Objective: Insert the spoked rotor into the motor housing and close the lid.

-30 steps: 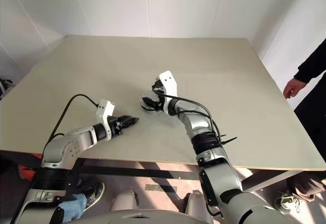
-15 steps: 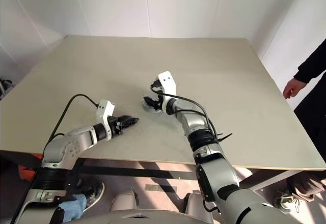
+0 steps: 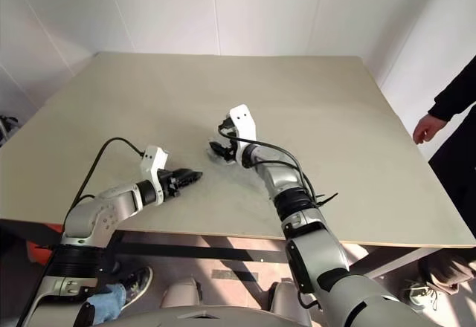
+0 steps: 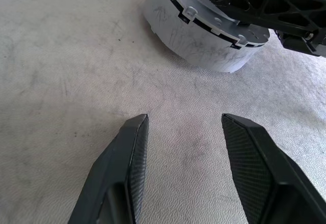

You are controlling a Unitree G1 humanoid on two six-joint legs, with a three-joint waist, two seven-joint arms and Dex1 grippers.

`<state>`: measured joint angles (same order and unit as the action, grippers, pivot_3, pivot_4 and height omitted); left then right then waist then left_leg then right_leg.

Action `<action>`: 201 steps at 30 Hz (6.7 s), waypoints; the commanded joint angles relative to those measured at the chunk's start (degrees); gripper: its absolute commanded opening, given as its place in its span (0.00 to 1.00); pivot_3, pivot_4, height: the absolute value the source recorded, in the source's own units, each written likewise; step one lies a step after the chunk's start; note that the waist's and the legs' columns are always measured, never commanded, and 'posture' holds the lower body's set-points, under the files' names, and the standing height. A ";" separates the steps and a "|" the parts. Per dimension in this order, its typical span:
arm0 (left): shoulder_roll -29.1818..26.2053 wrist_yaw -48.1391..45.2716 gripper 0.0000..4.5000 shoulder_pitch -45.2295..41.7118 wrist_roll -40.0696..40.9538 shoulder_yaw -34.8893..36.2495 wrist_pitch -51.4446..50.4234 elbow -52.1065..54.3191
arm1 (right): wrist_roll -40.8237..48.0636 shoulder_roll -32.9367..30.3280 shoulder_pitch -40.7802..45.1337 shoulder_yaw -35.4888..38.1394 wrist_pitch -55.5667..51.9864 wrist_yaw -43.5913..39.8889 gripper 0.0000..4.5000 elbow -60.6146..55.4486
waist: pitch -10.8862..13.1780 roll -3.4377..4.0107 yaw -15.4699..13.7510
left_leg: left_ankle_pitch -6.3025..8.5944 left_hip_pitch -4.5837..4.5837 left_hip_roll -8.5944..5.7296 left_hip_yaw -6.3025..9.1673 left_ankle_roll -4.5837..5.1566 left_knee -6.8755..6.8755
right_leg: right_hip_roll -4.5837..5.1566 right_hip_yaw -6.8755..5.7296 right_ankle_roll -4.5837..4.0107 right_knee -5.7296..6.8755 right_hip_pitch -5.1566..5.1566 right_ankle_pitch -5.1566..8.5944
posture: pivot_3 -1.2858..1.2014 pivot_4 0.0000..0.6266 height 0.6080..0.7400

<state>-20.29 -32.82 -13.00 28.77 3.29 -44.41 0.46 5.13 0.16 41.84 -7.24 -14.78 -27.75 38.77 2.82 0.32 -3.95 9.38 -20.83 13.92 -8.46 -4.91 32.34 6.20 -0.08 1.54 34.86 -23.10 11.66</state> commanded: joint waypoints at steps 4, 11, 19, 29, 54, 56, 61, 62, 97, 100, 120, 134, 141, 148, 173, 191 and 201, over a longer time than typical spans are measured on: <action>-0.08 0.25 0.54 0.58 -0.11 -0.10 -0.59 0.64 | -1.11 -0.57 0.83 1.11 0.05 2.69 0.66 4.07 | -0.01 -0.01 -0.03 | 0.00 0.05 -0.01 0.00 0.00 0.00 | 0.00 0.00 0.31 0.00 0.04 0.19 | 0.52 0.00 1.00; 0.08 0.49 0.54 0.77 0.03 -0.15 -0.58 0.76 | 0.14 -0.09 2.24 3.28 0.47 5.03 0.66 5.88 | -0.02 0.00 -0.02 | 0.00 0.06 -0.03 0.00 0.00 0.00 | 0.01 0.02 0.32 0.00 0.04 0.19 | 0.52 0.00 1.00; 0.10 0.39 0.54 0.80 0.02 -0.32 -0.56 0.61 | 2.69 -0.48 0.89 3.03 -2.20 -0.81 0.66 -0.83 | -0.01 0.00 -0.16 | 0.00 -0.07 -0.04 0.01 0.00 -0.01 | 0.02 0.01 0.32 -0.03 0.01 0.19 | 0.52 0.00 1.00; -0.03 -0.32 0.54 -0.03 -0.38 -0.44 -0.46 -0.15 | 3.11 -0.72 -1.69 1.73 -4.49 -5.23 0.66 -9.82 | 0.00 0.02 -0.22 | 0.00 -0.23 -0.03 0.00 0.00 -0.04 | 0.01 0.00 -0.03 -0.07 -0.06 -0.02 | 0.52 0.00 1.00; -0.24 -0.60 0.54 -0.16 -0.73 -0.70 -0.44 -0.31 | 0.98 -0.55 -0.02 1.83 -1.57 -0.03 0.66 -3.26 | 0.00 0.02 -0.16 | 0.00 -0.25 -0.03 0.00 0.00 -0.06 | 0.01 0.01 -0.03 -0.07 -0.10 -0.02 | 0.52 0.00 1.00; -0.26 -0.64 0.54 -0.21 -0.76 -0.73 -0.41 -0.38 | 1.17 -0.65 -0.12 1.79 -1.75 -0.33 0.66 -3.49 | 0.00 0.02 -0.16 | 0.00 -0.25 -0.03 0.00 -0.01 -0.06 | 0.01 0.01 -0.03 -0.07 -0.10 -0.02 | 0.52 0.00 1.00; -0.20 -0.64 0.54 -0.54 -0.82 -0.88 -0.36 -0.65 | 1.98 -0.76 -0.29 1.92 -2.45 -1.64 0.66 -4.83 | 0.00 0.02 -0.16 | 0.00 -0.25 -0.03 0.00 0.00 -0.06 | 0.01 0.01 -0.03 -0.07 -0.09 -0.02 | 0.52 0.00 1.00; -0.17 -0.64 0.54 -0.60 -0.80 -0.90 -0.37 -0.67 | 2.16 -0.66 -0.30 1.91 -2.63 -1.92 0.66 -5.21 | 0.00 0.02 -0.16 | 0.00 -0.25 -0.03 0.00 -0.01 -0.06 | 0.01 0.01 -0.03 -0.06 -0.09 -0.02 | 0.52 0.00 1.00; 0.06 -0.44 0.54 -0.20 -0.69 -0.87 -0.40 -0.51 | 0.44 -2.29 -1.93 -0.98 -1.73 -5.07 0.66 -5.36 | 0.00 0.02 -0.14 | -0.01 -0.24 -0.03 0.00 -0.01 -0.05 | 0.01 0.01 -0.04 -0.06 -0.09 -0.02 | 0.52 0.00 1.00; 0.06 -0.45 0.54 -0.19 -0.71 -0.90 -0.35 -0.51 | -0.16 -2.38 -1.95 -1.11 -0.89 -4.92 0.66 -4.19 | 0.00 0.02 -0.14 | 0.00 -0.24 -0.03 0.00 -0.01 -0.05 | 0.01 0.01 -0.04 -0.06 -0.09 -0.02 | 0.52 0.00 1.00; 0.11 -0.13 0.54 0.49 -0.48 -0.73 -0.54 0.31 | -2.71 -3.35 -0.07 -1.56 1.03 -3.40 0.66 3.48 | -0.07 0.00 0.03 | 0.00 -0.04 -0.03 0.00 0.00 -0.04 | 0.01 0.01 -0.04 -0.04 0.05 -0.02 | 0.52 0.00 1.00; 0.15 -0.07 0.54 0.69 -0.28 -0.77 -0.73 0.46 | -3.92 -6.48 -0.17 -2.22 -1.44 -2.66 0.66 6.79 | -0.35 0.01 -0.23 | 0.00 0.08 -0.04 0.00 0.00 -0.03 | 0.02 0.01 0.32 -0.05 0.25 0.20 | 0.52 0.00 1.00; 0.14 0.00 0.54 0.66 -0.18 -0.88 -1.00 0.62 | -4.74 -8.07 -0.48 -3.24 0.68 -2.54 0.66 7.84 | -0.42 0.04 -0.76 | 0.01 0.09 -0.10 0.00 0.01 -0.03 | 0.09 0.01 0.36 -0.10 0.38 0.22 | 0.52 0.00 1.00; 0.07 0.21 0.54 0.86 -0.01 -0.42 -1.04 0.76 | -4.80 -8.91 0.65 -2.93 2.08 -2.35 0.66 11.37 | -0.45 0.09 -0.87 | 0.01 0.08 -0.12 0.00 0.01 -0.04 | 0.10 0.01 0.39 -0.14 0.39 0.24 | 0.52 0.00 1.00; 16.40 11.07 0.01 -24.29 4.70 9.79 0.76 -23.69 | -4.35 -9.22 0.30 -2.30 1.48 -1.74 0.66 8.74 | -0.39 0.00 -1.62 | 0.02 -0.40 -0.22 0.01 0.01 -0.17 | 0.18 0.00 0.43 -0.46 0.36 0.26 | 0.52 0.00 1.00; 16.67 15.65 0.01 -23.65 5.15 11.47 -9.30 -26.56 | -3.51 -9.90 0.90 -1.03 -1.66 -0.54 0.66 2.31 | -0.37 0.02 -1.78 | 0.02 -0.80 -0.25 0.00 0.01 -0.44 | 0.22 -0.12 0.43 -1.21 0.45 0.25 | 0.52 0.00 1.00; 17.01 14.17 0.00 -23.00 7.04 11.85 -12.66 -23.46 | -0.68 -9.85 0.22 -0.20 -3.49 -4.17 0.96 -1.64 | -0.32 -0.03 -1.86 | 0.01 -1.06 -0.25 -0.02 0.01 -0.74 | 0.23 -0.17 0.43 -1.23 0.42 0.25 | 0.52 0.00 1.00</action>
<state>-3.60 -18.56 -36.24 35.52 15.86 -56.11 -23.62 4.46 -8.52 42.79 -8.90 -17.05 -32.09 38.30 2.50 0.30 -5.81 9.39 -21.93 13.67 -8.49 -4.92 31.59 6.44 -0.26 1.97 33.63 -22.69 11.91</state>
